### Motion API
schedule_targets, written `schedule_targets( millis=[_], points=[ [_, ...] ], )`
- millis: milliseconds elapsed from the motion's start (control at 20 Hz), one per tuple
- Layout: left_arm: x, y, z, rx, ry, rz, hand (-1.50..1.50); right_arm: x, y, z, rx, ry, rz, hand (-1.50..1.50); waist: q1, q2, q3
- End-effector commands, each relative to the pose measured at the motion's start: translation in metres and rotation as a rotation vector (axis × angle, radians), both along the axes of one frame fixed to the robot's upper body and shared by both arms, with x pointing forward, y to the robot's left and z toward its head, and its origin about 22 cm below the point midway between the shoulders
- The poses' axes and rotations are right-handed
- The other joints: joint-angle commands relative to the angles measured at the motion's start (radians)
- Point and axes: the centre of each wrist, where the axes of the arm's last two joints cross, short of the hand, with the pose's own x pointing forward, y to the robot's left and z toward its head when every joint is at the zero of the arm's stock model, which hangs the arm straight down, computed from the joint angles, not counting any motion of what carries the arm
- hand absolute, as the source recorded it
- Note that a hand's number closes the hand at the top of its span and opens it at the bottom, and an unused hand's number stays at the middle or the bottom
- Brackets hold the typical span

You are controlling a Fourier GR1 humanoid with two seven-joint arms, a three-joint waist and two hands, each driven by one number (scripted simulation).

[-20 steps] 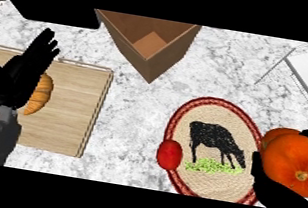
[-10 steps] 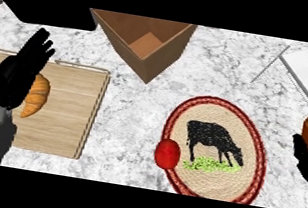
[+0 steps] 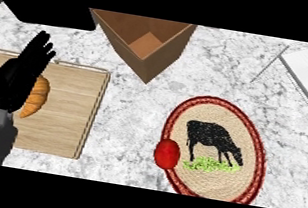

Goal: Pick the squash from the placemat and place it in the tiered shelf

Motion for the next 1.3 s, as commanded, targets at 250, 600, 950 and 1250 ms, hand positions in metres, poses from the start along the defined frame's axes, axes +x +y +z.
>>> schedule_targets(
  millis=[250,600,950,1250],
  points=[
    [0.009,-0.010,0.009,0.016,-0.017,-0.032,0.00,-0.019,-0.110,0.003,0.142,0.011,-0.154,1.50,0.030,0.007,-0.003],
    [0.006,-0.011,-0.002,0.014,-0.010,-0.037,0.00,0.011,-0.140,-0.024,0.096,-0.153,-0.172,-1.50,0.042,0.009,-0.003],
    [0.012,-0.004,-0.007,0.012,-0.015,-0.037,0.00,0.007,-0.183,0.010,0.145,-0.269,-0.153,-1.50,0.038,0.008,-0.004],
    [0.014,0.002,0.009,0.015,0.007,-0.028,0.00,-0.031,-0.229,0.025,0.296,-0.078,-0.011,-1.50,0.019,0.003,-0.003]
  ],
)
